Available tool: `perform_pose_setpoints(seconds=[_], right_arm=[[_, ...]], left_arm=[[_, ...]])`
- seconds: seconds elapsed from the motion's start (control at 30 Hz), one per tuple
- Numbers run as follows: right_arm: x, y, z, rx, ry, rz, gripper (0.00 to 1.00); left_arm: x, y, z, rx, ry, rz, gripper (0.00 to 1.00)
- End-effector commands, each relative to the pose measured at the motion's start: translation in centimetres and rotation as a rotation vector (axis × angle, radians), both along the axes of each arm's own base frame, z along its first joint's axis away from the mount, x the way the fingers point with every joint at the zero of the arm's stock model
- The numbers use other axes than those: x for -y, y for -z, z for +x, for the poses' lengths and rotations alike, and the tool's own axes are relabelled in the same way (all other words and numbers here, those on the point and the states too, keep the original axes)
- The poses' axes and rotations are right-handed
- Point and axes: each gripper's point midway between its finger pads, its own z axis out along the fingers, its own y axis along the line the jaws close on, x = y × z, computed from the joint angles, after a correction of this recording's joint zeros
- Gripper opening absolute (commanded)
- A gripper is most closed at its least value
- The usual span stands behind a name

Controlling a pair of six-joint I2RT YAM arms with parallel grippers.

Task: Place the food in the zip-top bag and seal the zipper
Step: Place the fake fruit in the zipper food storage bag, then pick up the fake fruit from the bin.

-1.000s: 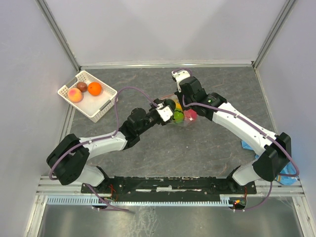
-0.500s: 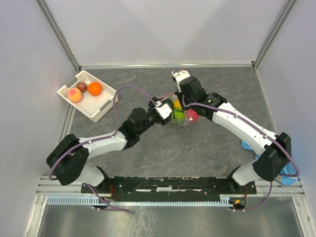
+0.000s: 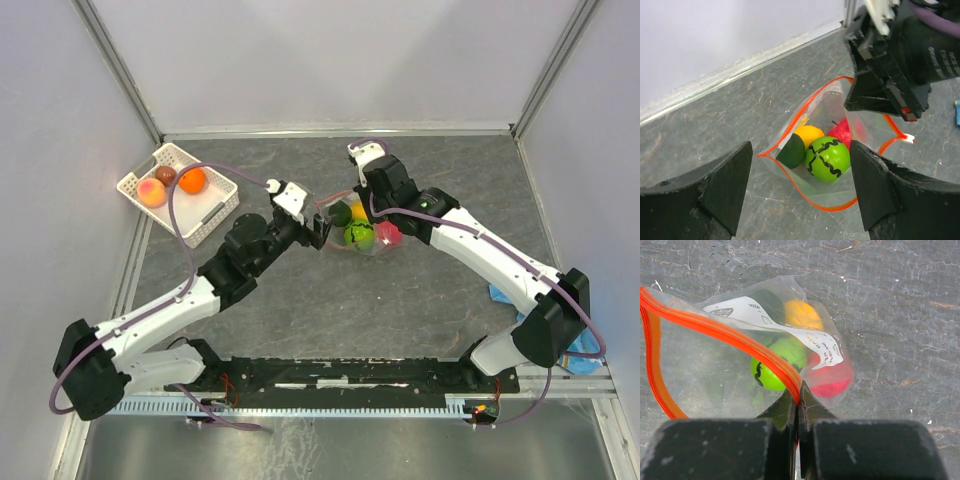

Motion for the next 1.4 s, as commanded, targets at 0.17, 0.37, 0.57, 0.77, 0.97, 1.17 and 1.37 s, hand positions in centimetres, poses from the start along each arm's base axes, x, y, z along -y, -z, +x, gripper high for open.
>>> perform_pose_setpoints(seconds=[0.17,0.37,0.57,0.77,0.97,1.17,1.37], right_arm=[[-0.2,-2.2,0.2,0.059,0.008,0.062,0.02],[-0.3,-2.4,0.3,0.062,0.006,0.067,0.02],[-0.3,-2.5,0.3,0.066,0.002,0.072,0.02],[-0.2,-2.4,0.4,0.067,0.005,0.065,0.02],[-0.1,-2.5,0.4,0.068,0.008,0.06,0.02],[0.3,-2.6,0.5,0.079,0.021,0.048,0.02],[0.4,-2.7,0.3,0.082,0.02,0.049,0.02]], left_arm=[[-4.8,0.6,0.9,-0.269,-0.273,-0.127,0.88],[-10.2,1.7,4.0,-0.407,-0.436,-0.243,0.89],[-16.9,3.1,6.6,-0.449,-0.631,-0.308,0.89],[-22.4,3.6,8.4,-0.467,-0.828,-0.428,0.89],[-26.7,5.0,11.0,-0.521,-0.95,-0.526,0.92],[-30.9,7.6,13.2,-0.554,-1.08,-0.653,1.0],[-34.2,10.9,15.8,-0.632,-1.104,-0.768,0.99]])
